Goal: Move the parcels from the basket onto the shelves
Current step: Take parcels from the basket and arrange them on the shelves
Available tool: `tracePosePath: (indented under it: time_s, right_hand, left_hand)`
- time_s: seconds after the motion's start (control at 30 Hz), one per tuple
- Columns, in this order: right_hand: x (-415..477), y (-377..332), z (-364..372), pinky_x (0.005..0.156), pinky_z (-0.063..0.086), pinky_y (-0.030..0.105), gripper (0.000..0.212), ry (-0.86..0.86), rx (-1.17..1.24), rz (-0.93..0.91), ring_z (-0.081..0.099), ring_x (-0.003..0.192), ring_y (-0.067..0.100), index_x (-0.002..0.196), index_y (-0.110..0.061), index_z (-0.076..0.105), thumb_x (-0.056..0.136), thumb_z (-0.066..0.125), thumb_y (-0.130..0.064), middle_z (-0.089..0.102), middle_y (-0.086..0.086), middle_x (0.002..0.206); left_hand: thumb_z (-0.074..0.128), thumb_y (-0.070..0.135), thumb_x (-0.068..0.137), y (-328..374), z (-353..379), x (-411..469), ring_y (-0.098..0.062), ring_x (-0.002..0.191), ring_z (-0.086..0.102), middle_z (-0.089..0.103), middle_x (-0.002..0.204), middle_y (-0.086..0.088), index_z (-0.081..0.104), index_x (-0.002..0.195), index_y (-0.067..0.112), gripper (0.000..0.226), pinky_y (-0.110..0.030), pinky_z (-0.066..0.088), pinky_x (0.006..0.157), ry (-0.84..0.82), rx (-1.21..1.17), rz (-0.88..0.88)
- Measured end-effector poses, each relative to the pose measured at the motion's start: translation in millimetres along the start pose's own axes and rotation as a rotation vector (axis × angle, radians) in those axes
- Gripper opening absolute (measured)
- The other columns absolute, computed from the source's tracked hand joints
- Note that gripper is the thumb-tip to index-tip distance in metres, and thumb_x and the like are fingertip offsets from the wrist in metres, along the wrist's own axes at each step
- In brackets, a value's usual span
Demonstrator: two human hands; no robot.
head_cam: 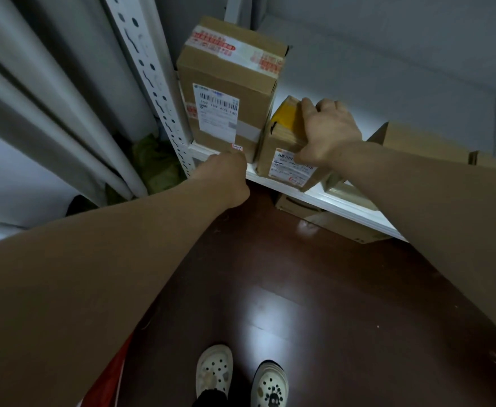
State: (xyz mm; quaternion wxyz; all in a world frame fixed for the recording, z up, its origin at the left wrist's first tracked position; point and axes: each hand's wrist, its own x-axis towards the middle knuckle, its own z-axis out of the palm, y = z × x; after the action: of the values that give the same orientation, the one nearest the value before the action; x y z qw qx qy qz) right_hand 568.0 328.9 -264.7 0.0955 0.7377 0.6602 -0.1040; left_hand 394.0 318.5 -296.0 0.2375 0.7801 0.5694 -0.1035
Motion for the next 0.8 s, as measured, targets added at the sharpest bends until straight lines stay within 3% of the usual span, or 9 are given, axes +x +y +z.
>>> tracePosePath:
  time_s: [0.2,0.37,0.53,0.8]
  right_hand:
    - [12,3,-5,0.100,0.037,0.041,0.084,0.000,0.023,0.019,0.036,0.125,0.035,0.141,-0.007,0.030,0.076,0.077,-0.031,0.041,0.019,0.131]
    - [17,5,-5,0.102,0.035,0.040,0.086,0.006,0.061,0.027,0.034,0.127,0.035,0.143,-0.007,0.028,0.076,0.077,-0.031,0.040,0.019,0.134]
    - [16,5,-2,0.108,0.028,0.042,0.100,0.006,0.027,0.038,0.029,0.133,0.036,0.149,-0.008,0.016,0.075,0.078,-0.034,0.034,0.019,0.142]
    - [8,4,-5,0.116,0.014,0.044,0.119,0.016,-0.007,0.081,0.018,0.143,0.034,0.152,-0.007,0.004,0.069,0.082,-0.043,0.019,0.016,0.155]
  left_hand:
    - [0.055,0.014,0.087,4,-1,8,-0.027,0.119,0.048,0.049,0.130,-0.012,0.046,0.133,0.011,0.046,-0.035,0.044,0.089,0.013,-0.022,0.012]
    - [0.055,0.015,0.088,5,-1,12,-0.027,0.123,0.045,0.047,0.134,-0.012,0.044,0.136,0.010,0.050,-0.036,0.043,0.093,0.018,-0.011,0.010]
    - [0.055,0.015,0.088,6,-1,12,-0.027,0.124,0.045,0.046,0.135,-0.012,0.042,0.138,0.011,0.052,-0.037,0.044,0.094,0.013,-0.007,-0.004]
    - [0.054,0.014,0.088,4,-8,3,-0.027,0.110,0.051,0.052,0.123,-0.013,0.045,0.131,0.009,0.045,-0.032,0.044,0.078,0.023,-0.013,-0.004]
